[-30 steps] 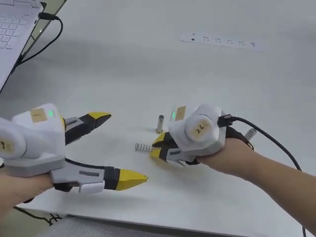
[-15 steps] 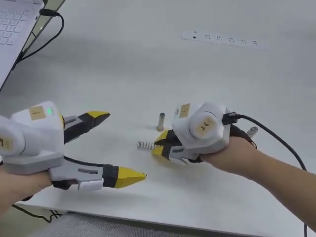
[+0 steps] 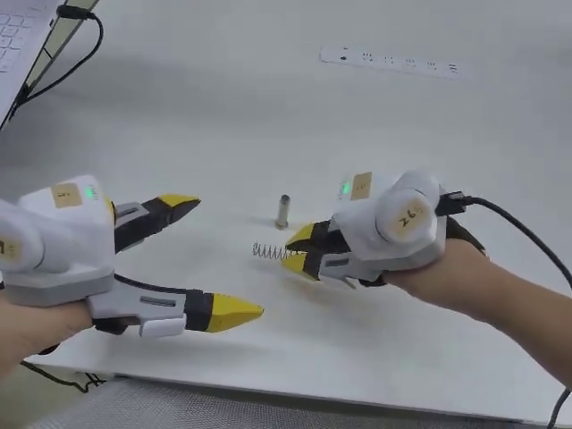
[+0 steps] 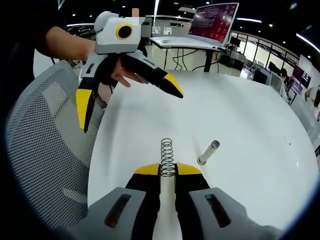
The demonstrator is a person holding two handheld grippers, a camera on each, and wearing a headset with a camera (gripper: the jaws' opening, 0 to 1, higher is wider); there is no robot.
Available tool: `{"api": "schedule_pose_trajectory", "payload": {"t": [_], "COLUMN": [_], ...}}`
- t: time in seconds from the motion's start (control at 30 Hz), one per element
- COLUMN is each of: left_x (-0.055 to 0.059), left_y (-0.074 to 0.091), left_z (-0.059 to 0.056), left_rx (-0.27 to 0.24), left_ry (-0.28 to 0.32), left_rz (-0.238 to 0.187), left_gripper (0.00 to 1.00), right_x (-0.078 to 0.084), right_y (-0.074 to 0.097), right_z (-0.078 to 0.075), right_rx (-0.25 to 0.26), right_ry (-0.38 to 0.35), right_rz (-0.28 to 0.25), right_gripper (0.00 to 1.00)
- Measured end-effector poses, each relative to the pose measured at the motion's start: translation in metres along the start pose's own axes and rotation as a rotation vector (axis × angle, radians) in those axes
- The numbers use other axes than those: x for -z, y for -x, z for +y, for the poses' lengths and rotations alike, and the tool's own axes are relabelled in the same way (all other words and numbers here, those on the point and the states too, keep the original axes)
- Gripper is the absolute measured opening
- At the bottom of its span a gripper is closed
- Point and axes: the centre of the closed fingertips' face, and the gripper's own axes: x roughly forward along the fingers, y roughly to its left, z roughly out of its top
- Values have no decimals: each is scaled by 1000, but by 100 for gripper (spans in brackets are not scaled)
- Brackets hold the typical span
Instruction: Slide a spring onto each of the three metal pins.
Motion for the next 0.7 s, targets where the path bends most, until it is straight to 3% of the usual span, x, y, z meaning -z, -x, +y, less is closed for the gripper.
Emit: {"api": "schedule_pose_trajectory", "payload": {"t": [0.37,0.7], "left_x": [-6,-2], "left_y": [-10,-11], "left_z": [-6,-15], "left_rx": [39,100], "left_ry": [-14,11], "left_rz": [7,36], "left_gripper": [91,74], "right_x": [-1,-7], "right_y": [17,28], "right_z": [2,6], "right_rx": [17,9], "right_ry": [-6,18], "right_rz": [-25,-47], "right_gripper": [8,8]}}
